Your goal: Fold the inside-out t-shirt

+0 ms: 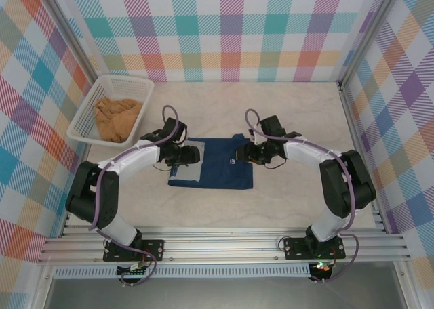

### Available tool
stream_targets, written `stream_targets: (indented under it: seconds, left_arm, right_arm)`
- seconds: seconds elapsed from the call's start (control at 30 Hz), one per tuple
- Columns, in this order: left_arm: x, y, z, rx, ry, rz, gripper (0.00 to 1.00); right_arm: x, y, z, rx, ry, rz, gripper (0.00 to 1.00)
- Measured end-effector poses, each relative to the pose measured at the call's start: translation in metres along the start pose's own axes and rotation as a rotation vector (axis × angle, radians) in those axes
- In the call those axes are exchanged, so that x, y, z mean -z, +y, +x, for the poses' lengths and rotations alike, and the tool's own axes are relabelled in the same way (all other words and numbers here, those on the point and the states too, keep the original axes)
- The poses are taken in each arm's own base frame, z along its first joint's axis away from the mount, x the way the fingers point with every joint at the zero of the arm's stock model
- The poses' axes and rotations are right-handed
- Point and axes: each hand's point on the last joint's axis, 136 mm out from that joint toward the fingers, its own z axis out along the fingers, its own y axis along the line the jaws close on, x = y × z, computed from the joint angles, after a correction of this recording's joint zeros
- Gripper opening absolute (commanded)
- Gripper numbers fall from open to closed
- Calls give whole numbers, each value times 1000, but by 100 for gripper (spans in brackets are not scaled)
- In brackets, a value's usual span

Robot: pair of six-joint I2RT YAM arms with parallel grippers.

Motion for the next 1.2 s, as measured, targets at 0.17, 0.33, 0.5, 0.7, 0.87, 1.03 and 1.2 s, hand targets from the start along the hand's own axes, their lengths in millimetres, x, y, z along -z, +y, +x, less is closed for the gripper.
stream_targets:
  seconds: [0.17, 0.33, 0.5, 0.7, 0.87, 1.03, 1.2]
  left_arm:
    - [-8, 2, 11, 1, 53, -1, 69]
    - [-18, 5, 41, 2, 134, 21, 69]
    - [-23, -24, 75, -89, 193, 73, 69]
    - [-20, -107, 135, -288, 262, 211, 71]
    - [-9, -177, 139, -387, 235, 345, 72]
    - [14, -176, 88, -332, 92, 379, 73]
    - [14, -123, -4, -137, -52, 357, 72]
  right_arm:
    - [-19, 4, 24, -9, 82, 14, 43]
    - [-36, -27, 29, -84, 150, 85, 42]
    - [-35, -39, -11, -85, 93, 115, 42]
    - [-46, -41, -75, -18, 32, 133, 43]
    - [-44, -20, -119, 95, -31, 108, 45]
    - [5, -9, -118, 162, -111, 133, 47]
    - [39, -6, -86, 104, -149, 79, 45]
